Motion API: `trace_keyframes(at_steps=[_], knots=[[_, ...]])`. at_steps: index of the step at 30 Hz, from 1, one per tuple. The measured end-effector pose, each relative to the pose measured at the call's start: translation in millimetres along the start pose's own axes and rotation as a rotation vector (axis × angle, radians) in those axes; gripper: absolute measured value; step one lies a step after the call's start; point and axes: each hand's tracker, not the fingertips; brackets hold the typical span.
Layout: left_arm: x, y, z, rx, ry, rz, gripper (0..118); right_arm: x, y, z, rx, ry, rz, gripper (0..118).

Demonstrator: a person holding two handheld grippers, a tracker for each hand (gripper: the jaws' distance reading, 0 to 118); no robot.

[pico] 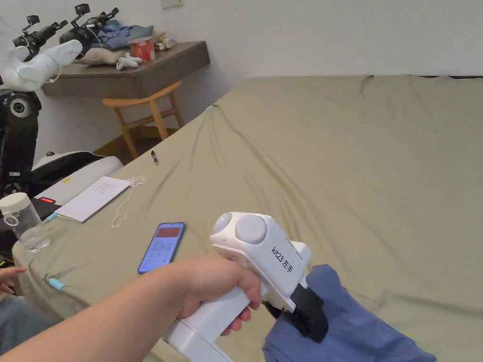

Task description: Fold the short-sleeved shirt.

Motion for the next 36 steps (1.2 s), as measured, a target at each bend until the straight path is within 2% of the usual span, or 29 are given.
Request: trace_keyframes(at_steps=[4,10,14,15,18,19,21,22,24,25,26,27,28,29,31,33,34,36], knots=[[-52.9,2.1,16.2,-0.003,0.254,0.025,29,-5.7,4.6,0.7,0.01,-0.023,0.025,0],[-99.9,1.7,13.2,0.002,0.547,0.038,28,-8.0,8.4,11.7,0.025,-0.039,0.037,0],[-117.2,-3.6,5.9,-0.023,0.561,0.098,31,-7.9,9.7,14.6,0.024,-0.076,0.068,0],[-117.3,-5.3,4.9,-0.024,0.578,0.11,42,-6.8,10.1,16.4,0.027,-0.075,0.065,0],[-107.3,-13.1,4.8,-0.018,0.689,0.069,95,-6.6,12.1,21.9,0.047,-0.086,0.074,0],[-101.0,-16.0,8.2,0.035,0.708,0.041,99,-6.4,12.9,23.7,0.052,-0.09,0.08,0],[-85.0,-16.9,23.1,0.146,0.67,0.036,100,-7.0,14.4,25.2,0.067,-0.104,0.091,0],[-75.8,-18.4,33.0,0.201,0.648,0.082,99,-8.4,15.5,26.2,0.076,-0.152,0.124,0],[-48.1,-16.5,53.1,0.35,0.6,0.125,99,-17.1,16.6,26.8,0.097,-0.326,0.241,0],[-29.5,-15.7,61.9,0.421,0.57,0.102,97,-18.8,17.9,26.9,0.098,-0.375,0.281,0],[-10.4,-15.6,68.0,0.476,0.564,0.077,88,-19.6,20.2,27.6,0.102,-0.418,0.3,0],[9.9,-13.9,71.7,0.524,0.562,0.067,64,-20.7,22.7,29.4,0.122,-0.451,0.316,0],[33.9,-11.5,73.0,0.572,0.569,0.063,47,-23.5,25.9,32.3,0.156,-0.483,0.334,0],[54.7,-11.2,73.9,0.619,0.575,0.045,37,-25.2,28.8,35.3,0.189,-0.511,0.341,0],[105.3,-16.0,72.7,0.754,0.518,-0.021,25,-25.9,34.9,47.3,0.277,-0.549,0.338,0],[149.4,-21.1,69.5,0.838,0.453,-0.076,8,-23.4,36.9,62.0,0.385,-0.608,0.389,0],[170.4,-24.6,65.3,0.894,0.441,-0.09,4,-26.7,36.5,64.9,0.442,-0.666,0.42,0],[208.3,-31.3,57.9,0.981,0.472,-0.104,0,-36.6,35.9,73.3,0.504,-0.713,0.414,0]])
